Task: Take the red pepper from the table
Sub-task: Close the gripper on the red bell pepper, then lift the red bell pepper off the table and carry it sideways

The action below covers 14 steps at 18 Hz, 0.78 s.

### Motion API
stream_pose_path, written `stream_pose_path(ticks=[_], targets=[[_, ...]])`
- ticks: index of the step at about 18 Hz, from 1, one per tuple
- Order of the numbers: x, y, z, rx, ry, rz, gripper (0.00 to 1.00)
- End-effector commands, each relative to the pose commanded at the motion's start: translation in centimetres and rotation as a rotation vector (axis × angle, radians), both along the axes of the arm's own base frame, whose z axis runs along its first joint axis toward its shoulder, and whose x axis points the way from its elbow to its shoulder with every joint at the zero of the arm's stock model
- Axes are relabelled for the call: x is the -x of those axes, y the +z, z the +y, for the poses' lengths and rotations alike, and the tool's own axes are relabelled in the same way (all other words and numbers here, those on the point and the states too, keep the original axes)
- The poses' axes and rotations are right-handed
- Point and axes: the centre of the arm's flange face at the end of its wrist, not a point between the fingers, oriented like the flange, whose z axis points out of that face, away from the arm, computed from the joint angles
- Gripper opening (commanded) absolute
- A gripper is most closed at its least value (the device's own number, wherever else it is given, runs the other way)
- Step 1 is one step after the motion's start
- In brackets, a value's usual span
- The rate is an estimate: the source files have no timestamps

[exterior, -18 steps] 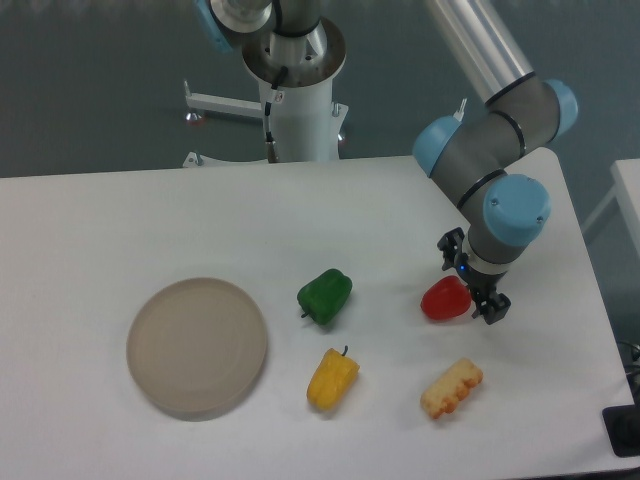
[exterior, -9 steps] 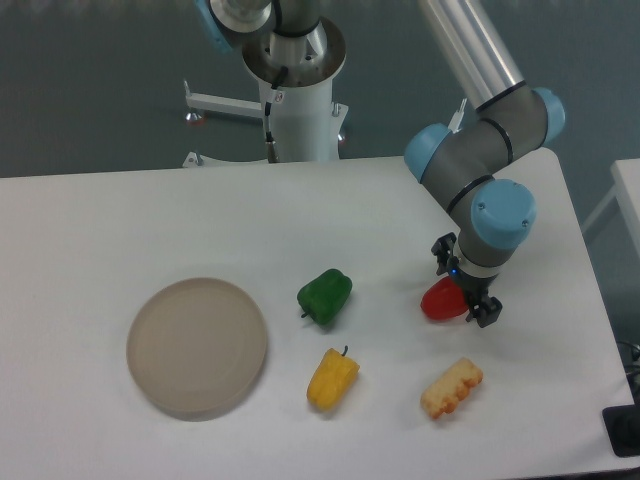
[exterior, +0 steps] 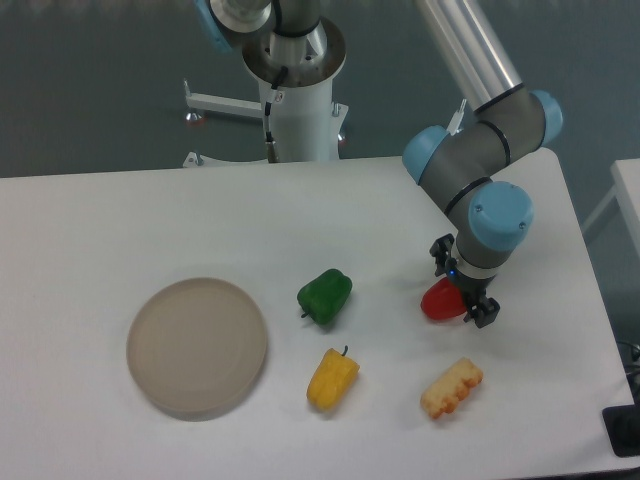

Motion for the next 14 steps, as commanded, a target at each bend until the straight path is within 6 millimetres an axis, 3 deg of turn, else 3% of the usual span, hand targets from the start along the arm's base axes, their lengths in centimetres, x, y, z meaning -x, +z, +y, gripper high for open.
stream_pose_path(ticks=[5,8,14], targets=[[0.2,0.4,0.0,-0.003,0.0,0.006,0.58],[0.6,1.0,0.1,-0.01,0.001,0.014,0.56],[2.4,4.4,0.5,-0.052,0.015,0.042,0.55]])
